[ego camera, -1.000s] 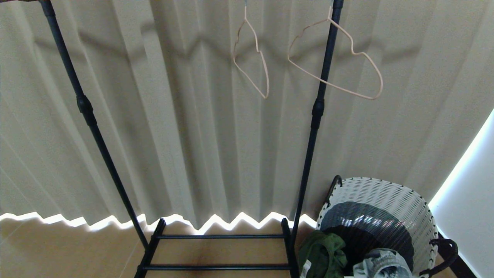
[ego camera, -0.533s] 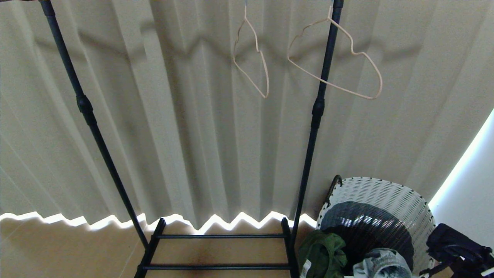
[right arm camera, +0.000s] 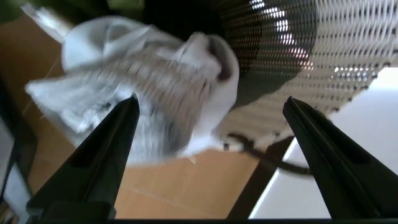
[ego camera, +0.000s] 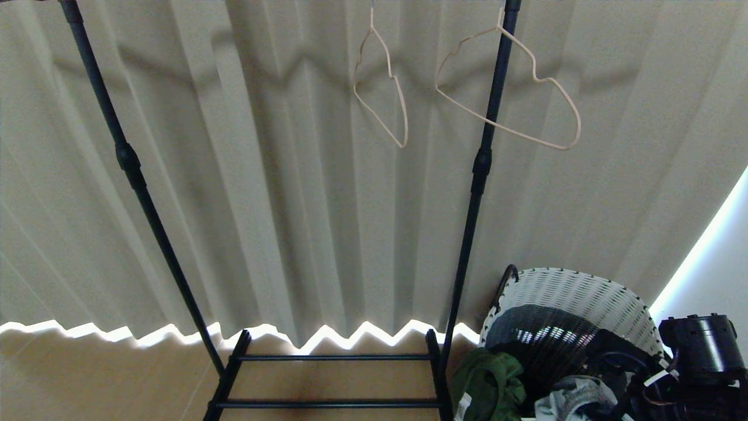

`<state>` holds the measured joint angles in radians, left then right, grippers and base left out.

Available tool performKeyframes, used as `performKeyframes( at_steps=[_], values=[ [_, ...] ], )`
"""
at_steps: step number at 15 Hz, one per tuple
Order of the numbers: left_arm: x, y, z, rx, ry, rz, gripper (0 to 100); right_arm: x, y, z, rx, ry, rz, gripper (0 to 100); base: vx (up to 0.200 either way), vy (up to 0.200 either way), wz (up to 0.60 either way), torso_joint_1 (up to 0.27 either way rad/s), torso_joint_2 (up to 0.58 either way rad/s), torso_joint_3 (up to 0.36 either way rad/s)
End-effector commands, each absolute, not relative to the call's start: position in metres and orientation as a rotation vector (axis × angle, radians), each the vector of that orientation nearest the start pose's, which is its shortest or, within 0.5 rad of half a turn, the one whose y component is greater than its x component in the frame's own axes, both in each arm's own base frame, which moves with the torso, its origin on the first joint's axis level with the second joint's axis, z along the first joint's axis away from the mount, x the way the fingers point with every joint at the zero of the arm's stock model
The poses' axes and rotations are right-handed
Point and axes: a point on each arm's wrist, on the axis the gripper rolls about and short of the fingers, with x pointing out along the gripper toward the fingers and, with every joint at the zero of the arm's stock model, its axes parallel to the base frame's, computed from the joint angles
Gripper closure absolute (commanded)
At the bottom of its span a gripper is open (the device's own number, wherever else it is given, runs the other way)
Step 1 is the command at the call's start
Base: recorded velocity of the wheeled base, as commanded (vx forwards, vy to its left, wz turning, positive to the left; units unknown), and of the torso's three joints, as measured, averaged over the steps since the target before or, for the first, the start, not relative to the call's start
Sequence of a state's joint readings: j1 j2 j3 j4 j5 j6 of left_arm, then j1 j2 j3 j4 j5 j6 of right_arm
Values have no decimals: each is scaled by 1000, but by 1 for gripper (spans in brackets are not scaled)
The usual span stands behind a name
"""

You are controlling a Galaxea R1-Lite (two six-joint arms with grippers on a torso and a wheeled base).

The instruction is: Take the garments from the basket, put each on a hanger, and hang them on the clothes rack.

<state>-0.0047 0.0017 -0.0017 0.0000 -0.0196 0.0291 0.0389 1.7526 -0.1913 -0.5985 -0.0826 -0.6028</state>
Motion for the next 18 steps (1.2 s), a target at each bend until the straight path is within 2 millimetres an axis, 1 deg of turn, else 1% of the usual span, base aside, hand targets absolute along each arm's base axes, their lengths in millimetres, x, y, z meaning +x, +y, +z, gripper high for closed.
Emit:
performKeyframes(
  at_steps=[1,2,3,5,10,11,14,15,17,18],
  values=[
    [-23,0,76,28,0,-25,0,198,5,18,-618,1009,268,0,0,0,0,0,0,0],
    [-23,0,76,26,0,-25,0,205,5,13,-649,997,248,0,0,0,0,0,0,0],
    [-23,0,76,26,0,-25,0,204,5,12,-649,999,247,0,0,0,0,0,0,0],
    [-23,0,76,26,0,-25,0,213,3,8,-666,970,200,0,0,0,0,0,0,0],
    [-23,0,76,26,0,-25,0,215,1,10,-661,943,184,0,0,0,0,0,0,0],
    [-23,0,76,26,0,-25,0,215,1,10,-660,933,182,100,0,0,0,0,0,0],
    [-23,0,76,25,0,-25,0,219,2,12,-664,882,170,100,0,0,0,0,0,0],
    [-23,0,76,25,0,-25,0,216,2,14,-664,876,166,100,0,0,0,0,0,0],
    [-23,0,76,26,0,-25,0,205,2,23,-665,833,152,100,0,0,0,0,0,0],
    [-23,0,76,26,0,-25,0,187,2,33,-663,792,142,100,0,0,0,0,0,0]
  ],
)
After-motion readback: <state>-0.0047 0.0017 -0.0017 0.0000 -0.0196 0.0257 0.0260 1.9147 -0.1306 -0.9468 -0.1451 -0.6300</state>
